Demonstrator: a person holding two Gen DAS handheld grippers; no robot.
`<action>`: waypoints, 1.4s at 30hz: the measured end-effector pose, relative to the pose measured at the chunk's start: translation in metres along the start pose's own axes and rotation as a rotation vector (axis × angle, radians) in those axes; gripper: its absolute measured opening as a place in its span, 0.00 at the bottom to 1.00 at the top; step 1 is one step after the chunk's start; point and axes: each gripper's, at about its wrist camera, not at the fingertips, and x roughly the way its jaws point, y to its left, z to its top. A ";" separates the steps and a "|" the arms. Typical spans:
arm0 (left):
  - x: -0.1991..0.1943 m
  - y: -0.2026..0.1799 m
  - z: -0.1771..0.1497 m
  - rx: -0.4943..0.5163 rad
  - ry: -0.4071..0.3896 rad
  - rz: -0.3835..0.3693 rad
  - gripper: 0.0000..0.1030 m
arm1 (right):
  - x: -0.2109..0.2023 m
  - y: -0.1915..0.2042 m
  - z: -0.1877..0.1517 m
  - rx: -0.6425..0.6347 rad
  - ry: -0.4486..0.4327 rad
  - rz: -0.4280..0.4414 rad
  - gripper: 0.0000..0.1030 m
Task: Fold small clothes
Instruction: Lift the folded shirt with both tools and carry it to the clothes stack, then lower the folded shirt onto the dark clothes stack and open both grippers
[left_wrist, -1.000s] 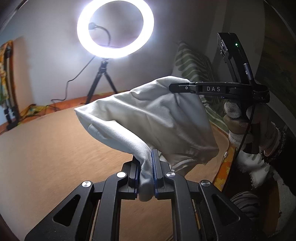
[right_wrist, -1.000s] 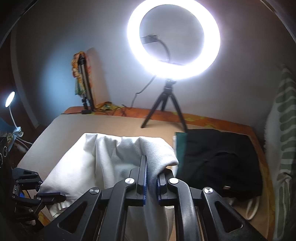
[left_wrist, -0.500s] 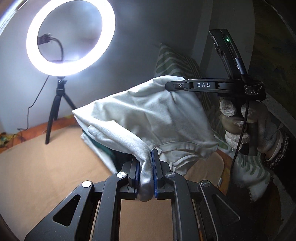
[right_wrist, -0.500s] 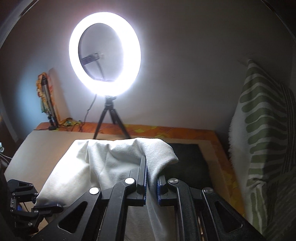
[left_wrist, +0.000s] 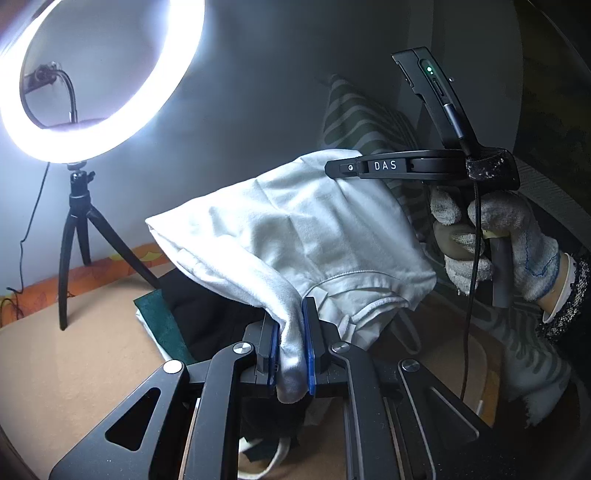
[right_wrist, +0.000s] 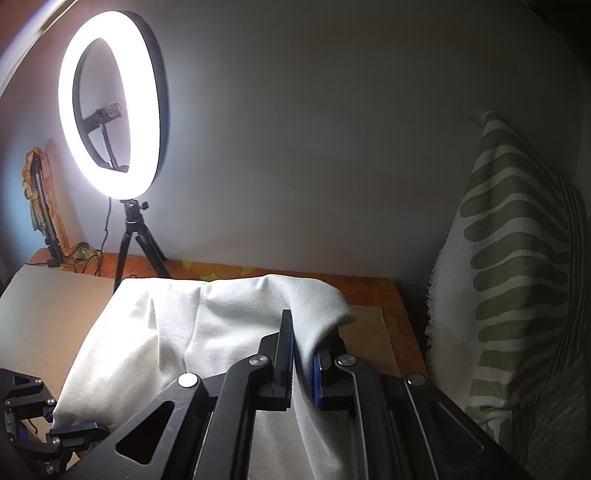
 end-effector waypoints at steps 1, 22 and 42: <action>0.004 0.002 -0.001 -0.004 0.008 0.002 0.10 | 0.006 -0.004 -0.001 0.003 0.002 0.005 0.05; -0.005 -0.013 -0.001 0.075 0.001 0.185 0.82 | 0.041 -0.045 -0.010 0.089 0.004 -0.103 0.81; -0.062 -0.024 -0.007 0.049 0.009 0.205 0.82 | -0.027 0.006 -0.021 0.076 -0.038 -0.113 1.00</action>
